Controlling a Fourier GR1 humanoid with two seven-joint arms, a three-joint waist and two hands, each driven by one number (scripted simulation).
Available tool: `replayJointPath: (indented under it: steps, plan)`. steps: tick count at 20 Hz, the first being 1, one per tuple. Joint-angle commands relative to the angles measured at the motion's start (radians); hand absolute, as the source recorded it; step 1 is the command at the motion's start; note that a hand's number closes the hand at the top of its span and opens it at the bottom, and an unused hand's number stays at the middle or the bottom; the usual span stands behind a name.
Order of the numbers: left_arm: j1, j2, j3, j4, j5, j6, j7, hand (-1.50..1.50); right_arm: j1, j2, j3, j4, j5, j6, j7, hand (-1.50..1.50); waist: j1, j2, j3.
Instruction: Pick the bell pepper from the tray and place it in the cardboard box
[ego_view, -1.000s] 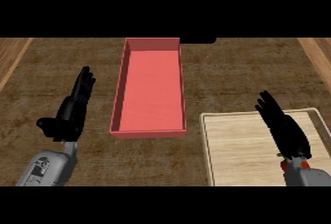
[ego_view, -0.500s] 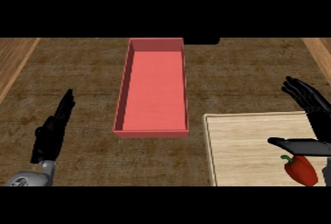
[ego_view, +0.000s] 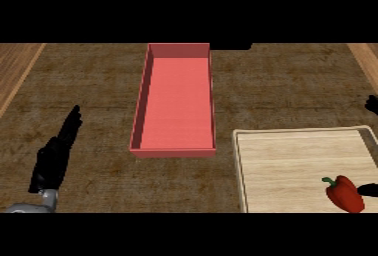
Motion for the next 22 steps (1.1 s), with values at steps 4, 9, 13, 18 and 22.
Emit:
replayJointPath:
  steps: [4, 9, 13, 18, 22]
  plan:
    - [0.010, 0.005, 0.000, -0.017, -0.017, 0.003, 0.008, 0.00, 0.028, -0.303, 0.047, -0.083, 0.233, 0.114, -0.013, -1.50, -0.003, -0.003, -0.002]
    - [-0.024, 0.012, 0.023, -0.005, -0.005, -0.015, 0.036, 0.00, 0.062, -0.389, 0.147, -0.127, 0.389, 0.155, 0.014, -1.50, -0.004, -0.001, -0.001]
    - [-0.007, -0.012, 0.032, -0.014, -0.015, -0.006, 0.040, 0.00, 0.114, -0.344, 0.206, -0.237, 0.444, 0.169, 0.093, -1.50, -0.010, -0.002, -0.001]
    - [-0.018, -0.030, 0.052, -0.019, -0.047, -0.026, 0.042, 0.00, 0.183, -0.253, 0.201, -0.275, 0.549, 0.126, 0.144, -1.50, -0.011, -0.001, -0.001]
    - [0.135, -0.013, 0.051, -0.153, -0.055, -0.047, 0.032, 0.00, 0.237, -0.203, 0.186, -0.342, 0.589, 0.128, 0.205, -1.50, -0.005, -0.003, -0.001]
